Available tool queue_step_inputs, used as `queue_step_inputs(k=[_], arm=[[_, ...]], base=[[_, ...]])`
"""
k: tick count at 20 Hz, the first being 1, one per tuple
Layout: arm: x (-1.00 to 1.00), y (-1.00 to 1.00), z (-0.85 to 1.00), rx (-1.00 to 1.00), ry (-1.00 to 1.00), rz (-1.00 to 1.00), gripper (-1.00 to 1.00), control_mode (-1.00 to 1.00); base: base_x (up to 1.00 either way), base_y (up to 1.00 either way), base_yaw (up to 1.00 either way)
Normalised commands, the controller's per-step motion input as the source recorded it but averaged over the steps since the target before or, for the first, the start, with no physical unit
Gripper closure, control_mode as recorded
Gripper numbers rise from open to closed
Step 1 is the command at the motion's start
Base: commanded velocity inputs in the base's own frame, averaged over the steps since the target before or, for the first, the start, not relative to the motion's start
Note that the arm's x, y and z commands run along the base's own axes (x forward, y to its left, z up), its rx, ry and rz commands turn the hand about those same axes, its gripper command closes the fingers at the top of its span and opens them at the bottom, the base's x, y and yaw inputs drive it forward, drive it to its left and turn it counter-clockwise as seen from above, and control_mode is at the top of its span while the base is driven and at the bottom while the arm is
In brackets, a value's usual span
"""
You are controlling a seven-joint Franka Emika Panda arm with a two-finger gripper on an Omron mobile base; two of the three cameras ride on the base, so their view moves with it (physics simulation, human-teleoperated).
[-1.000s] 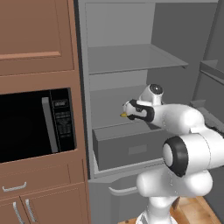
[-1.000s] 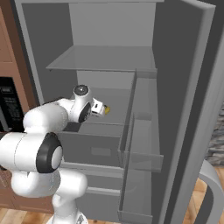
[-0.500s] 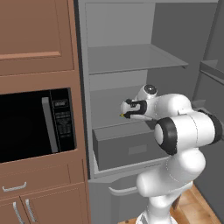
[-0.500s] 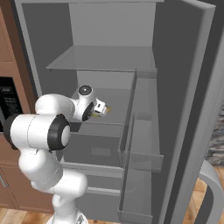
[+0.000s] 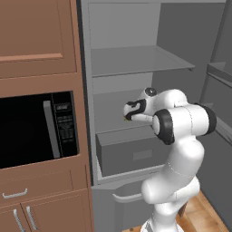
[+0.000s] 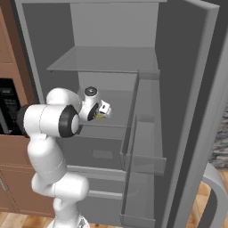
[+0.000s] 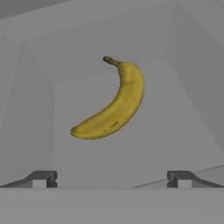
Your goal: Pick the tangerine and banana from the fridge and place them inside the tupperware on the counter.
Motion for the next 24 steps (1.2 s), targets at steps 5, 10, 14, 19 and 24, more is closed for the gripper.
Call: queue_step_inputs(k=[5, 10, 14, 19, 24], arm=[[0.46, 0.00, -0.24, 0.00, 0.01, -0.01, -1.00, -1.00], [0.48, 0.00, -0.26, 0.00, 0.01, -0.01, -1.00, -1.00], [0.48, 0.00, -0.29, 0.00, 0.00, -0.01, -1.00, -1.00], [0.39, 0.00, -0.37, 0.00, 0.01, -0.01, -1.00, -1.00], [0.16, 0.00, -0.59, 0.00, 0.04, -0.03, 1.00, -1.00]], base=[[0.00, 0.00, 0.00], [0.00, 0.00, 0.00], [0.00, 0.00, 0.00], [0.00, 0.00, 0.00], [0.00, 0.00, 0.00]])
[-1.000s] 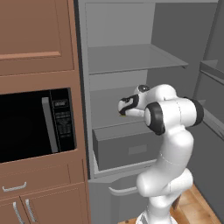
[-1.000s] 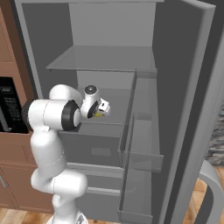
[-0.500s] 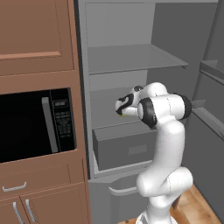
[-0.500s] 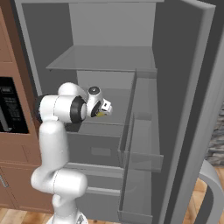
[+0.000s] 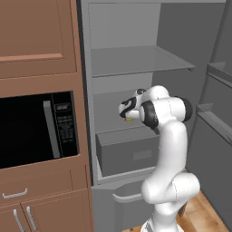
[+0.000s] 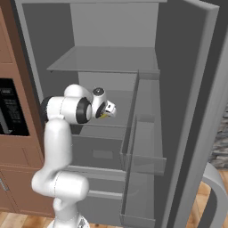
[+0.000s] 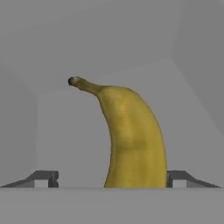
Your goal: Pick the tangerine and banana from the fridge and place them inside the tupperware on the counter.
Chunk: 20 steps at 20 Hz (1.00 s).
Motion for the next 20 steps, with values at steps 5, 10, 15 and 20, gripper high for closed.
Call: queue_step_inputs(k=[5, 10, 15, 20], arm=[[-0.01, 0.00, -0.44, 0.00, 0.02, -0.02, 1.00, -1.00], [-0.79, -0.01, -0.26, 0.00, 0.00, -0.10, 1.00, -1.00], [-1.00, -0.13, 0.07, 0.05, -0.01, 0.00, 1.00, -1.00], [-1.00, -0.02, 0.34, 0.02, 0.00, 0.09, 1.00, -1.00]], base=[[0.00, 0.00, 0.00], [0.00, 0.00, 0.00], [0.00, 0.00, 0.00], [0.00, 0.00, 0.00]])
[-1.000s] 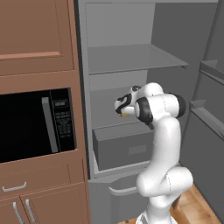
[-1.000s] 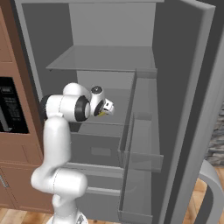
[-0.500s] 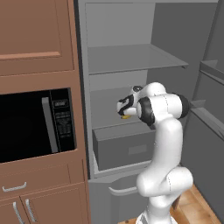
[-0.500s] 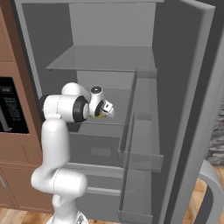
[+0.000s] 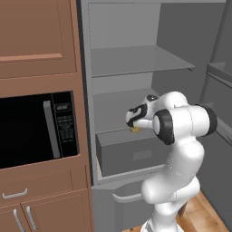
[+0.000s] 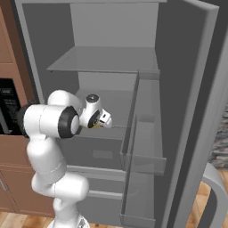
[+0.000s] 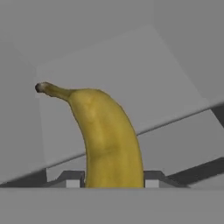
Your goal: Pick the tangerine and banana from the fridge and place them inside the tupperware on the counter.
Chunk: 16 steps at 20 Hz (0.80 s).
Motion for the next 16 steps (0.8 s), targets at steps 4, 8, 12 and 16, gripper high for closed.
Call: queue_step_inputs(k=[4, 8, 12, 16], arm=[[-1.00, 0.00, 0.71, 0.00, 0.00, 0.10, 1.00, -1.00], [-1.00, 0.00, 0.87, 0.00, 0.06, 0.11, 1.00, -1.00], [-1.00, 0.00, 0.88, 0.00, 0.20, 0.10, 1.00, -1.00], [-0.98, 0.00, 0.79, 0.00, 0.23, 0.05, 1.00, -1.00]], base=[[0.00, 0.00, 0.00], [0.00, 0.00, 0.00], [0.00, 0.00, 0.00], [0.00, 0.00, 0.00]])
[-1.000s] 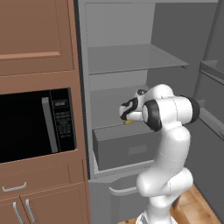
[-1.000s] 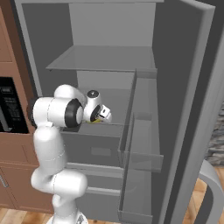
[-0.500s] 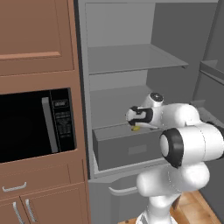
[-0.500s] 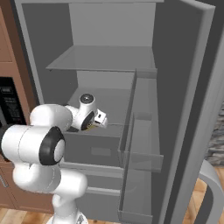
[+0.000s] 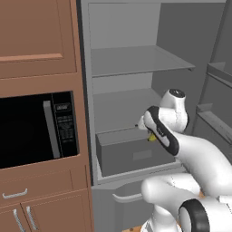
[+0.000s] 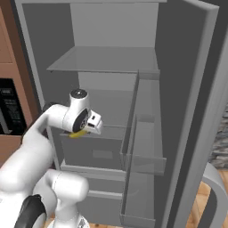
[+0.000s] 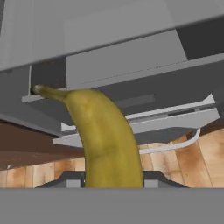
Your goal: Pick the tangerine and banana from the fridge and place them inside the tupperware on the counter.
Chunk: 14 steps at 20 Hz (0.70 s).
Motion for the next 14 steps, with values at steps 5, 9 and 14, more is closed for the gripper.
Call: queue_step_inputs(k=[5, 9, 14], arm=[[-0.84, 0.00, 0.83, 0.00, 0.21, 0.00, 1.00, -1.00], [-0.77, 0.00, 0.84, 0.00, 0.10, 0.00, 1.00, -1.00], [-0.70, 0.00, 0.81, 0.00, 0.12, 0.00, 1.00, -1.00]], base=[[0.00, 0.00, 0.00], [0.00, 0.00, 0.00], [0.00, 0.00, 0.00]])
